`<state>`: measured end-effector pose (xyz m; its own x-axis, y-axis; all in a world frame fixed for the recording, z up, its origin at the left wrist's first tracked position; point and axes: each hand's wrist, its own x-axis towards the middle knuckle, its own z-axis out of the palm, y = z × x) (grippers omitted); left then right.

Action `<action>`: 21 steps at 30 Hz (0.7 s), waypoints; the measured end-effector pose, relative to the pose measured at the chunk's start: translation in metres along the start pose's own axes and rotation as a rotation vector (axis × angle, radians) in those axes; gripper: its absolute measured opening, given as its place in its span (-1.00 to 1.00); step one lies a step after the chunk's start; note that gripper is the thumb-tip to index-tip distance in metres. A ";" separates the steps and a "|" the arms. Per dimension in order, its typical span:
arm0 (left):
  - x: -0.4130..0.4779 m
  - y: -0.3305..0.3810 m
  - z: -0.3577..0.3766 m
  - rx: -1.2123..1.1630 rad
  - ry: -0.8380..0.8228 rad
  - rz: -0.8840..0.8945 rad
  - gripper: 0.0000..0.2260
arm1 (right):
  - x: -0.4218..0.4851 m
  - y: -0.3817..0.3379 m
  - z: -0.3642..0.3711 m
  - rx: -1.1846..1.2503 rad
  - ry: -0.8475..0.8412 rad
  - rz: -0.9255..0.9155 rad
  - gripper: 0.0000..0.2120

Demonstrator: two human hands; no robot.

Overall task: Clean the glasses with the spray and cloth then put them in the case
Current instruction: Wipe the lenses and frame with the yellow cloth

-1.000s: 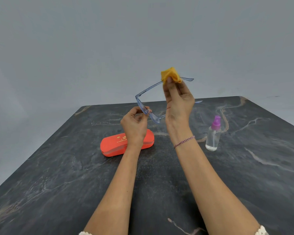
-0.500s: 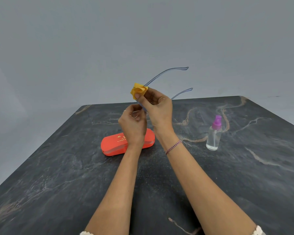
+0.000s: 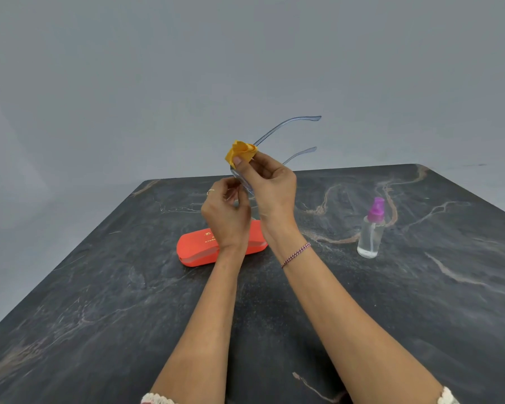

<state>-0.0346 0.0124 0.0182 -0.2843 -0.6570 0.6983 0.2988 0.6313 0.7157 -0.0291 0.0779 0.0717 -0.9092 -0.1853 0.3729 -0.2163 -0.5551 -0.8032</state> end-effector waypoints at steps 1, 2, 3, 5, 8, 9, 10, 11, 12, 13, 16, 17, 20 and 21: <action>-0.001 0.000 0.000 -0.001 -0.012 0.004 -0.94 | 0.001 -0.002 -0.002 0.020 0.013 0.000 -0.84; -0.002 0.000 0.001 -0.004 -0.019 0.006 -0.94 | 0.002 -0.005 -0.004 0.037 0.031 -0.001 -0.86; -0.002 0.000 0.001 -0.012 -0.021 0.005 -0.94 | 0.004 -0.008 -0.006 0.052 0.052 -0.004 -0.89; -0.003 0.000 0.001 -0.047 -0.016 -0.016 -0.95 | 0.009 -0.014 -0.011 0.100 0.088 -0.017 -0.90; -0.002 0.000 0.002 -0.093 -0.010 -0.064 -0.96 | 0.018 -0.023 -0.019 0.189 0.115 -0.039 -0.91; -0.002 -0.001 0.002 -0.102 -0.011 -0.072 -0.96 | 0.021 -0.026 -0.022 0.219 0.123 -0.047 -0.92; -0.002 -0.001 0.003 -0.108 -0.015 -0.075 -0.95 | 0.023 -0.029 -0.025 0.254 0.132 -0.053 -0.92; -0.002 -0.002 0.003 -0.110 -0.021 -0.074 -0.94 | 0.024 -0.032 -0.028 0.294 0.143 -0.056 -0.92; -0.002 -0.002 0.003 -0.108 -0.028 -0.074 -0.94 | 0.025 -0.034 -0.030 0.337 0.153 -0.059 -0.91; -0.002 -0.002 0.003 -0.108 -0.036 -0.078 -0.93 | 0.026 -0.036 -0.032 0.376 0.158 -0.064 -0.91; -0.003 0.000 0.003 -0.107 -0.059 -0.082 -0.90 | 0.027 -0.040 -0.036 0.453 0.166 -0.097 -0.90; -0.003 0.000 0.003 -0.110 -0.065 -0.086 -0.91 | 0.028 -0.041 -0.036 0.471 0.175 -0.112 -0.90; -0.002 0.001 0.004 -0.121 -0.081 -0.102 -0.95 | 0.027 -0.043 -0.036 0.506 0.217 -0.168 -0.90; -0.002 0.001 0.004 -0.125 -0.086 -0.103 -0.95 | 0.026 -0.043 -0.036 0.510 0.230 -0.183 -0.90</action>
<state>-0.0374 0.0158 0.0175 -0.3947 -0.6745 0.6240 0.3730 0.5030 0.7797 -0.0567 0.1263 0.0993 -0.9393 0.0998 0.3283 -0.2306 -0.8921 -0.3885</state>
